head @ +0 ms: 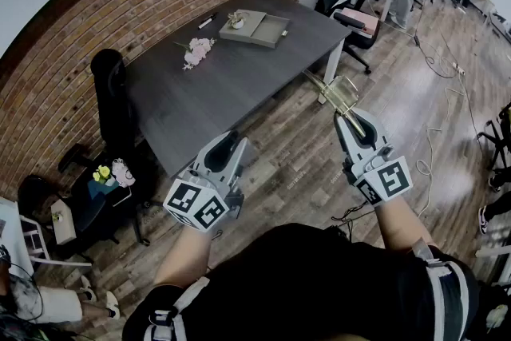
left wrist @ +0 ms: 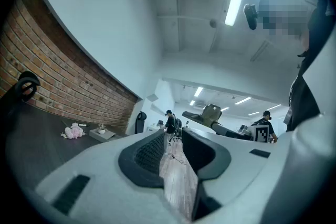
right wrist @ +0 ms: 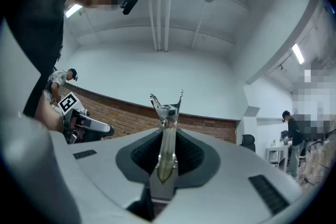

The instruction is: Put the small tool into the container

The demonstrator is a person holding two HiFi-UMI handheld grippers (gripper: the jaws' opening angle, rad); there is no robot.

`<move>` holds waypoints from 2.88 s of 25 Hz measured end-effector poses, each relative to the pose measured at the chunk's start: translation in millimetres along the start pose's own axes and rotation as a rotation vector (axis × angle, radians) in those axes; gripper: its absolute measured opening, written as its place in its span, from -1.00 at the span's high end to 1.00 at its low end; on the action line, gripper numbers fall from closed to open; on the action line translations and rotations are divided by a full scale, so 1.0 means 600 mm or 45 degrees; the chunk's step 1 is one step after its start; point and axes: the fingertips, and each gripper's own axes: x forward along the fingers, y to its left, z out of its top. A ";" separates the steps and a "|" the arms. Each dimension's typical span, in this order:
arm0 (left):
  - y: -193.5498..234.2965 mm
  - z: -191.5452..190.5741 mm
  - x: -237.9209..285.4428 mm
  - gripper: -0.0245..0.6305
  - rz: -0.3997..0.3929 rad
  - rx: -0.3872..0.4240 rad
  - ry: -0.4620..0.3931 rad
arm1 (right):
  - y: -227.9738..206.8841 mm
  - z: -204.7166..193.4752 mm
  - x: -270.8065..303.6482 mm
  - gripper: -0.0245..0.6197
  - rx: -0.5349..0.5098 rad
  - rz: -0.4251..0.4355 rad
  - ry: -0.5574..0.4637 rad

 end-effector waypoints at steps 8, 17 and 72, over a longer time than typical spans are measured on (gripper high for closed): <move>-0.009 0.003 0.003 0.61 0.001 0.011 0.005 | -0.008 0.004 -0.011 0.75 -0.007 0.003 0.017; -0.022 0.004 0.000 0.61 -0.011 0.055 0.016 | -0.009 0.002 -0.023 0.75 0.005 -0.010 0.028; 0.215 0.031 0.096 0.84 -0.010 0.120 0.006 | -0.074 -0.110 0.215 0.75 -0.027 -0.053 0.147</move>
